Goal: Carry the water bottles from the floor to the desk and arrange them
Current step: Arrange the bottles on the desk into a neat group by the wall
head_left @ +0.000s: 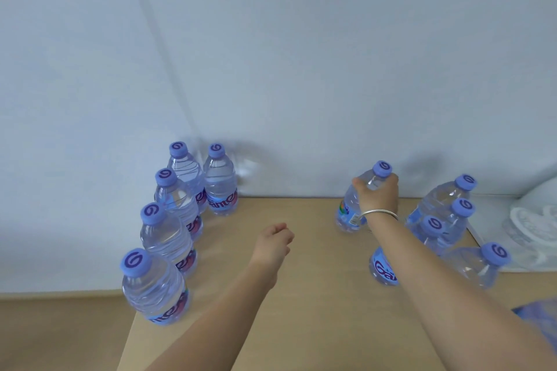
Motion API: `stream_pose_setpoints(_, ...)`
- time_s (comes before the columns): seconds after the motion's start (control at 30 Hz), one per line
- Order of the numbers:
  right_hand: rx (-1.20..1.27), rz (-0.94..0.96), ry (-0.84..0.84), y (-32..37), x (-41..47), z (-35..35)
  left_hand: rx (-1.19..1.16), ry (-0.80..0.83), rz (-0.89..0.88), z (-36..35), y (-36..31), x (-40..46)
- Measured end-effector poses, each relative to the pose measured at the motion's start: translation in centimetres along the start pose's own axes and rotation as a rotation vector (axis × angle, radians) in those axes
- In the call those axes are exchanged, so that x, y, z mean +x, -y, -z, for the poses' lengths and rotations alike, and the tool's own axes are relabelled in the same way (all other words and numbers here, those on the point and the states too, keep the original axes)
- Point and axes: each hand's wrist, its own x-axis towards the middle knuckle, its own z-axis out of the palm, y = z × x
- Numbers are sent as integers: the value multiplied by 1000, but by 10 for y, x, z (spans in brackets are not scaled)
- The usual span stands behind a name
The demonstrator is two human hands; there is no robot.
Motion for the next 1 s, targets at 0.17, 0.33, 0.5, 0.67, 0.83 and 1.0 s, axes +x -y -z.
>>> stream_pose_setpoints(0.17, 173, 79, 164, 35, -29, -13, -42, 11, 3, 9, -13, 0)
stream_pose_setpoints(0.33, 305, 193, 385, 85, -52, -10, -111, 45, 53, 24, -27, -8)
stream_pose_setpoints(0.5, 387, 360, 608, 126, -73, 4, -413, 304, 152, 41, -38, -23)
stream_pose_setpoints(0.67, 577, 328, 869, 147, -92, 7, -682, 675, 118, 62, -44, -45)
stream_pose_setpoints(0.83, 613, 337, 993, 154, -103, 4, -699, 688, -46, 63, -42, -64)
stream_pose_setpoints(1.0, 517, 348, 960, 154, -104, 4, -637, 537, -205, 61, -42, -80)
